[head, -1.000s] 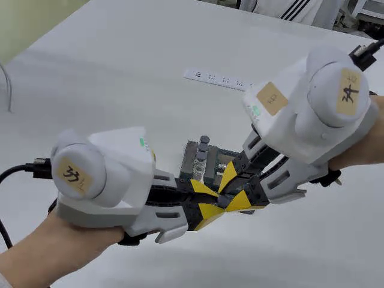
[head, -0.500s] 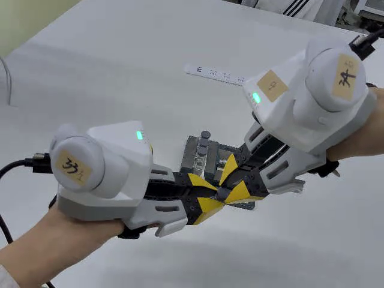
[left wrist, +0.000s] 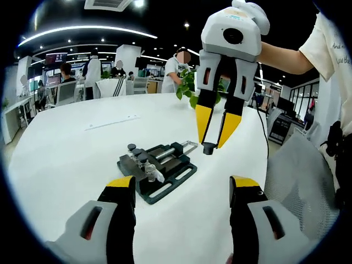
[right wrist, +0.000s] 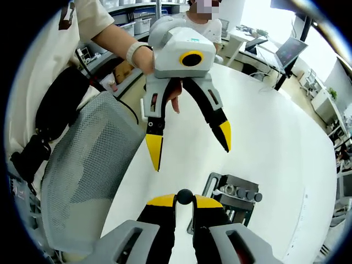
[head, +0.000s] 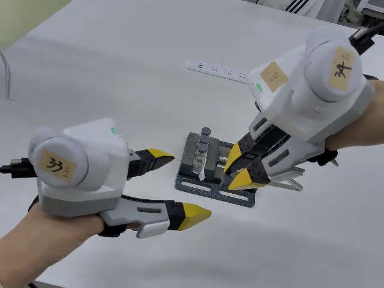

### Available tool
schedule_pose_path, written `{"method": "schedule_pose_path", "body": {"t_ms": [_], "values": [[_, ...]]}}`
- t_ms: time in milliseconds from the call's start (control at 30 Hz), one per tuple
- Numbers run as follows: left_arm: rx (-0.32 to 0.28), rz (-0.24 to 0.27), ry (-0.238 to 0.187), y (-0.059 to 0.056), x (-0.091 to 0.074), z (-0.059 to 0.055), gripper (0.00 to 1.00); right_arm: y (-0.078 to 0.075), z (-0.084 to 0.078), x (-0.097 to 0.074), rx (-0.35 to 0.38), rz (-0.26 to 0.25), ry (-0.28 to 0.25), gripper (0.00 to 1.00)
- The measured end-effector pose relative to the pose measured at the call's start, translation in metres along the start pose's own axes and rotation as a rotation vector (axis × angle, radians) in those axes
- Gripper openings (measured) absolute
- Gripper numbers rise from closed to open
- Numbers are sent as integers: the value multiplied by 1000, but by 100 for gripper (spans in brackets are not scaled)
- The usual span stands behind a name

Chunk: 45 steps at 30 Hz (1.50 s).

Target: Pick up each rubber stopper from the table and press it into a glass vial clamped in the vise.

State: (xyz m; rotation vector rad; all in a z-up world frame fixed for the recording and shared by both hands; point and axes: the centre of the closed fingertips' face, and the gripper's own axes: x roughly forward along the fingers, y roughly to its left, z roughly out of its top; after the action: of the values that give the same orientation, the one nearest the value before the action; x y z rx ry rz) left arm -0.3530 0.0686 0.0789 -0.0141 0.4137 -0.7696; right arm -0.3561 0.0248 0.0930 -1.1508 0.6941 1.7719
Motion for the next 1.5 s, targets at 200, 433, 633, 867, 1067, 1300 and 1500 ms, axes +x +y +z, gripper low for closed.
{"method": "schedule_pose_path", "body": {"t_ms": [200, 433, 633, 867, 1067, 1300, 1500], "values": [[-3, 82, 26, 28, -9, -13, 91, -11, -8, 4, -6, -9, 26, 6], [-27, 114, 49, 42, -16, -23, 96, -30, -12, 6, -32, -30, 45, 6], [-39, 124, 63, 44, -19, -27, 95, -46, -14, 11, -111, -46, 81, 6], [-45, 136, 73, 49, -24, -31, 94, -66, -13, 21, -282, -43, 115, 5], [-54, 142, 78, 49, -25, -33, 93, -69, -13, 32, -344, -25, 114, 5], [-61, 145, 80, 46, -24, -34, 92, -72, -20, 42, -401, -4, 155, 5], [-58, 147, 82, 48, -25, -35, 92, -75, -18, 48, -377, 5, 147, 4]]}}
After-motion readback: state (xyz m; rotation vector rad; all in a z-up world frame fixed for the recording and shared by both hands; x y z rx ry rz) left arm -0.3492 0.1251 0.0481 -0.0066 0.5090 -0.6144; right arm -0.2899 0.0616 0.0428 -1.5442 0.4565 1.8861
